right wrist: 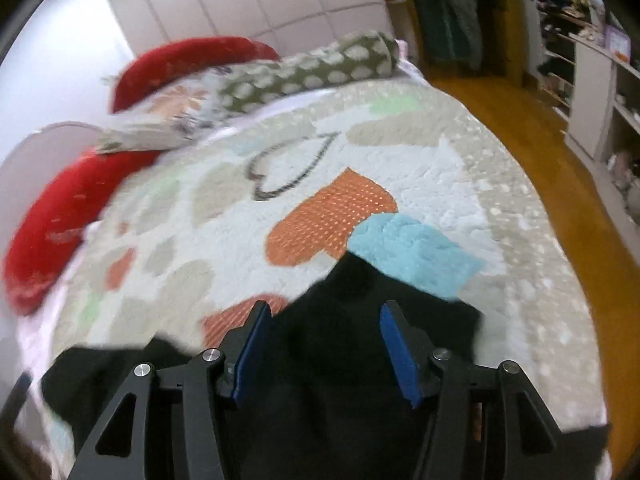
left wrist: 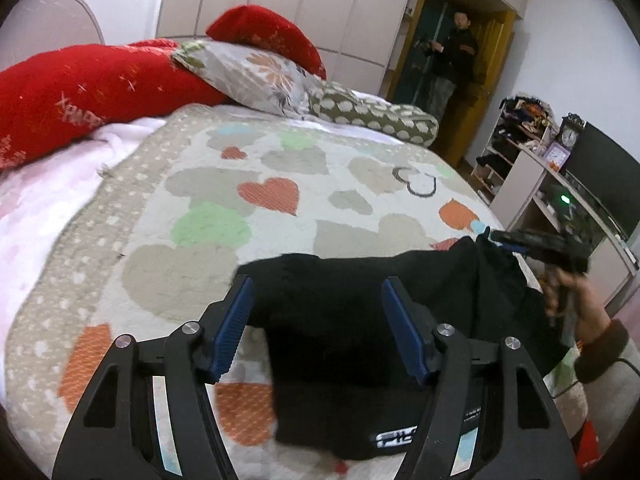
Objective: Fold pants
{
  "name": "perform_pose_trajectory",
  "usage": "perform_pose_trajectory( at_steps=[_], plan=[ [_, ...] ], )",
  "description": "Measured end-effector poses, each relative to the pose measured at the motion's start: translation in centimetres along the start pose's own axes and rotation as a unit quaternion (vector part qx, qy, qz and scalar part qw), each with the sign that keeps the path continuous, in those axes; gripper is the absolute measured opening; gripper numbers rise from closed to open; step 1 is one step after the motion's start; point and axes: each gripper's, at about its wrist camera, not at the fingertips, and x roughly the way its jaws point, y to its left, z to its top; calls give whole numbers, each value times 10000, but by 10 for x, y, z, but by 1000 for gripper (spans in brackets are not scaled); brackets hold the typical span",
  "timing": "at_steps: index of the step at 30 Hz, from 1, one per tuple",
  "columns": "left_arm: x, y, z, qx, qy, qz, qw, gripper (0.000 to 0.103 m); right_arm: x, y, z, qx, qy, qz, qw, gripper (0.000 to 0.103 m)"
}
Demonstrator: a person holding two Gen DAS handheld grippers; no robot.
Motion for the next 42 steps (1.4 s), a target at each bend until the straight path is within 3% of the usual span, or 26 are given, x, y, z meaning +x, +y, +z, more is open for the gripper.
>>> perform_pose_trajectory(
  at_steps=[2, 3, 4, 6, 11, 14, 16, 19, 23, 24, 25, 26, 27, 28, 29, 30, 32, 33, 36, 37, 39, 41, 42],
  plan=[
    [8, -5, -2, -11, 114, -36, 9999, 67, 20, 6, -2, -76, 133, -151, 9998, 53],
    [9, -6, -2, -32, 147, -69, 9999, 67, 23, 8, -5, -210, 69, -276, 9994, 33],
    [10, -8, -3, -35, 155, -80, 9998, 67, 21, 9, -6, -362, 20, -409, 9985, 19],
    [8, -9, -3, 1, 135, -44, 9999, 67, 0, -1, -10, -242, -1, -50, 9997, 8],
    [-4, 1, -6, -145, 58, -146, 9998, 67, -121, -39, -57, -227, -797, 396, 9958, 8],
    [-13, 8, -10, -269, 37, -194, 9994, 67, -191, -81, -113, 128, -1029, 430, 9937, 8],
    [-13, 13, -12, -419, 91, -289, 9987, 69, -201, -107, -145, 520, -863, 505, 9936, 8],
    [-9, 25, -17, -837, 216, -357, 9956, 79, -183, -131, -176, 898, -474, 436, 9939, 8],
    [-7, 43, -23, -1423, 375, -163, 9890, 79, -179, -139, -181, 1285, -714, 735, 9864, 10],
    [-9, 46, -24, -1489, 371, -142, 9881, 79, -179, -140, -178, 1369, -765, 821, 9842, 12],
    [-10, 49, -25, -1532, 359, -138, 9875, 79, -179, -139, -175, 1447, -809, 888, 9822, 21],
    [-10, 52, -26, -1591, 351, -135, 9865, 79, -177, -137, -172, 1496, -812, 934, 9810, 43],
    [-9, 55, -27, -1629, 372, -125, 9859, 79, -173, -135, -168, 1576, -801, 990, 9793, 57],
    [-7, 56, -27, -1652, 410, -111, 9853, 79, -170, -135, -167, 1646, -796, 1055, 9775, 57],
    [-6, 56, -28, -1661, 433, -105, 9851, 79, -167, -134, -166, 1694, -782, 1163, 9755, 57],
    [-4, 55, -28, -1658, 432, -123, 9851, 79, -165, -132, -163, 1642, -772, 1244, 9755, 43],
    [0, 50, -27, -1595, 459, -176, 9860, 79, -164, -122, -153, 1172, -767, 872, 9863, 5],
    [2, 48, -26, -1561, 488, -185, 9864, 79, -169, -119, -149, 951, -860, 623, 9898, 5],
    [1, 37, -22, -1378, 492, -303, 9888, 79, -194, -121, -141, 718, -1123, 434, 9901, 5],
    [-2, 33, -22, -1301, 464, -338, 9898, 79, -207, -123, -140, 576, -1238, 96, 9906, 5],
    [-8, 25, -21, -1157, 339, -412, 9919, 79, -214, -132, -143, 529, -1268, -147, 9904, 5],
    [-8, 20, -22, -1092, 336, -432, 9925, 79, -201, -144, -149, 650, -929, -284, 9931, 5],
    [-5, 17, -23, -1031, 404, -393, 9931, 79, -186, -146, -156, 604, -562, -398, 9958, 5]
  ],
)
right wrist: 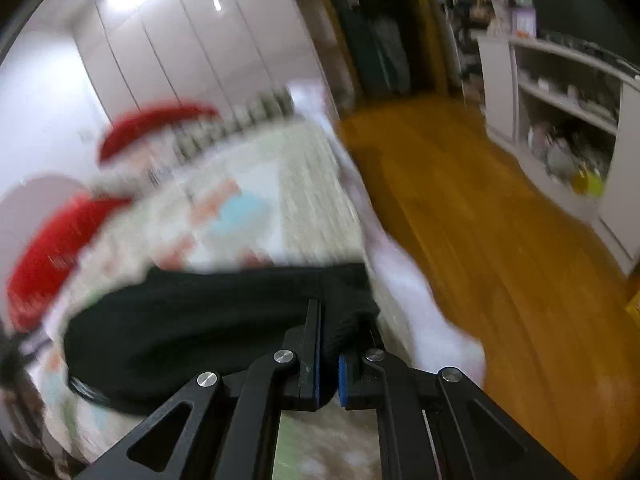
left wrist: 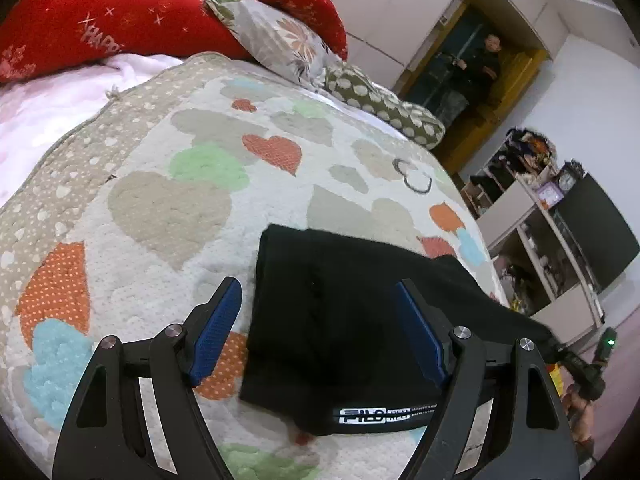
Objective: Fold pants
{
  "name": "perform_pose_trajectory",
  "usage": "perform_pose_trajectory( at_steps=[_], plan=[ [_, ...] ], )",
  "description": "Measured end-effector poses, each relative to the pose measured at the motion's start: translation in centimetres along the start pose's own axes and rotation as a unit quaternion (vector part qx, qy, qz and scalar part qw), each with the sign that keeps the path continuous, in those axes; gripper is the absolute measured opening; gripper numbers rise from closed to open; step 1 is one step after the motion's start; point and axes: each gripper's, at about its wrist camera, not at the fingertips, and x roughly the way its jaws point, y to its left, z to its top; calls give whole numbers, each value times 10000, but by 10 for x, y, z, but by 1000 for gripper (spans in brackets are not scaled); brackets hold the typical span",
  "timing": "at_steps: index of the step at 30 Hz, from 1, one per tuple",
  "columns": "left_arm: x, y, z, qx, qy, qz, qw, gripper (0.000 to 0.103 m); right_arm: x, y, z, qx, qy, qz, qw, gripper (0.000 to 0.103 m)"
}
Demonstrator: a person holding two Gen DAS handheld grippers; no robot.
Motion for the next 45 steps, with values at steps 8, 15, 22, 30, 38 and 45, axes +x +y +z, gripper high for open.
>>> perform_pose_trajectory(
  at_steps=[8, 15, 22, 30, 38, 45],
  plan=[
    [-5, -27, -3, 701, -101, 182, 9973, 79, -27, -31, -8, 377, -161, -448, 9982, 44],
    [16, -56, -20, 1238, 165, 145, 9921, 79, -25, 13, 29, 56, -502, 297, 9983, 44],
    [41, -52, -49, 1424, 930, 246, 9851, 79, 33, 82, 22, -836, 277, 979, 9913, 44],
    [48, -55, -60, 1685, 1008, 368, 9798, 79, 21, 70, -20, -1152, 990, 1164, 9815, 44],
    [49, -52, -58, 1574, 1020, 328, 9817, 79, 41, 81, 36, -1619, 482, 864, 9818, 44],
    [50, -51, -56, 1510, 1041, 266, 9827, 79, 88, 98, 16, -2774, 1090, 434, 9536, 21]
  ],
)
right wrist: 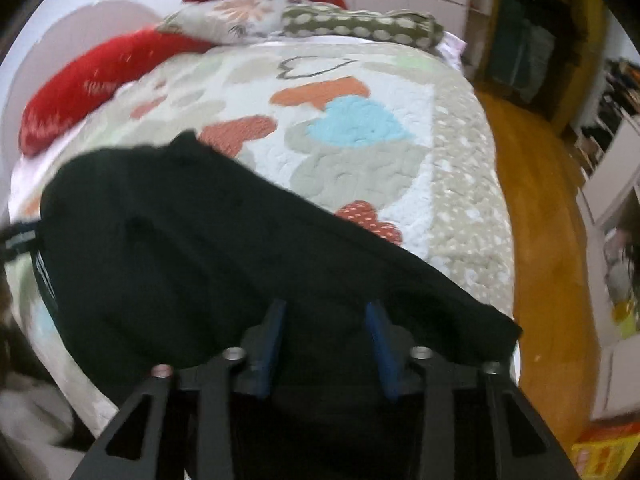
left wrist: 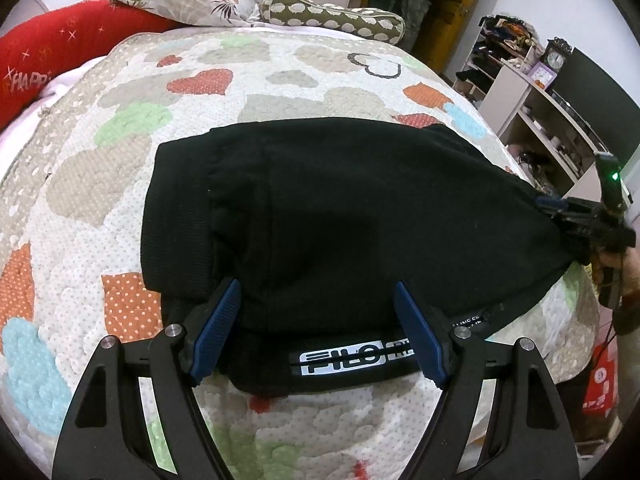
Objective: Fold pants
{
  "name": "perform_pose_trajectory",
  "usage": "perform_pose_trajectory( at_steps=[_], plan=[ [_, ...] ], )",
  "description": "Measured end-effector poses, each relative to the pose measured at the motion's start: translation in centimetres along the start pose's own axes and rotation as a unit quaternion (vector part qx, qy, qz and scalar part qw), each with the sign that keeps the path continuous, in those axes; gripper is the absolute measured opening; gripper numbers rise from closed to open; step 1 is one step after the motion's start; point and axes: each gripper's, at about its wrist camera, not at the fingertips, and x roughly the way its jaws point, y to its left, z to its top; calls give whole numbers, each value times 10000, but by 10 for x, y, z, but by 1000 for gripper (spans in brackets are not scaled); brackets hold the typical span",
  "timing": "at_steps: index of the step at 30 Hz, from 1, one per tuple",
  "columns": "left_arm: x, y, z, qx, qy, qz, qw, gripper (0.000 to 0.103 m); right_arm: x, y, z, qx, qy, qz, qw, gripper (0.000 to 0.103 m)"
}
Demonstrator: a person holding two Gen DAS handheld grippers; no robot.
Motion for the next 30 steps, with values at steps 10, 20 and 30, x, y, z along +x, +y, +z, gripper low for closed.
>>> perform_pose_trajectory(
  at_steps=[10, 20, 30],
  plan=[
    [-1, 2, -1, -43, -32, -44, 10000, 79, 3, -10, 37, -587, -169, -1508, 9867, 0],
    [-3, 2, -2, -117, -53, -101, 9999, 79, -11, -17, 39, 186, -469, 29, 9987, 37],
    [-2, 5, -2, -178, -89, -165, 9997, 79, 31, 41, 47, -1081, 98, 462, 9930, 19]
  ],
)
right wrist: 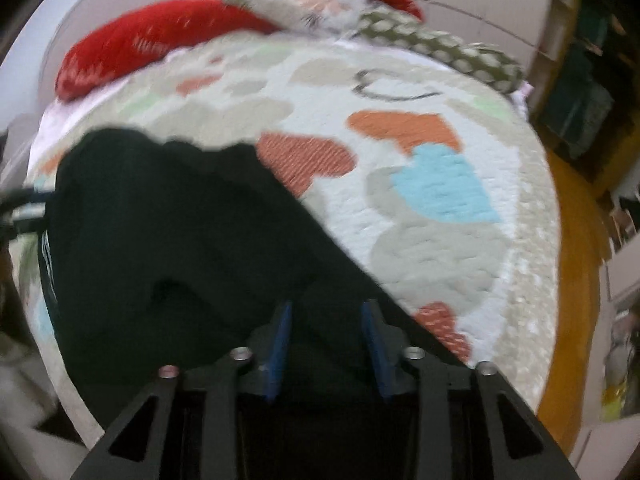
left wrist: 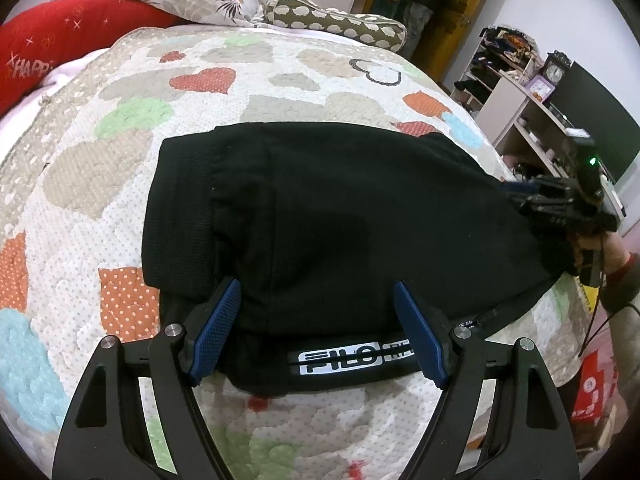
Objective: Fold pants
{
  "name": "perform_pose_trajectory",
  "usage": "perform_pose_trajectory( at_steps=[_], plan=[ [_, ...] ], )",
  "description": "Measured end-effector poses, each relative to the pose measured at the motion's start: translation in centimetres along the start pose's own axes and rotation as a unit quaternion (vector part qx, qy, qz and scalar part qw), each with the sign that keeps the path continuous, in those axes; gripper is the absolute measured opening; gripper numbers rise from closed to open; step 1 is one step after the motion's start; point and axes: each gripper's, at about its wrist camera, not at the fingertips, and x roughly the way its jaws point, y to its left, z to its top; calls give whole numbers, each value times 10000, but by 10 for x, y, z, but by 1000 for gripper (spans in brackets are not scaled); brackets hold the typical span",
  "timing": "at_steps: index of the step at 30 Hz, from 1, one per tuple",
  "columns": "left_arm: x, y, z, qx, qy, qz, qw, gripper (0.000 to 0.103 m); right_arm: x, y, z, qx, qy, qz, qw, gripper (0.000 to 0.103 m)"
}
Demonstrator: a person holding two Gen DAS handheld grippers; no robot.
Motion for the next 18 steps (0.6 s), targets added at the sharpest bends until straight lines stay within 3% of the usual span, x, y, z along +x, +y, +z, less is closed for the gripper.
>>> perform_pose_trajectory(
  at_steps=[2, 5, 6, 9, 14, 18],
  plan=[
    [0, -1, 0, 20, -17, 3, 10000, 79, 1, 10, 0, -258, 1, -170, 9995, 7],
    [-3, 0, 1, -22, -45, -50, 10000, 79, -4, 12, 7, -383, -24, -516, 9979, 1],
    [-6, 1, 1, -61, -56, -79, 9999, 79, -8, 9, 12, -391, -110, -743, 9964, 1],
    [-15, 3, 0, -128, -150, -152, 9997, 79, -12, 0, 24, -233, -285, -872, 9955, 1],
    [-20, 4, -3, -165, -107, -155, 9997, 79, 21, 1, 24, 49, -45, -988, 9951, 1],
    [-41, 1, 0, 17, -354, 67, 9994, 79, -8, 2, 21, 397, -200, -1075, 9932, 5]
  ],
)
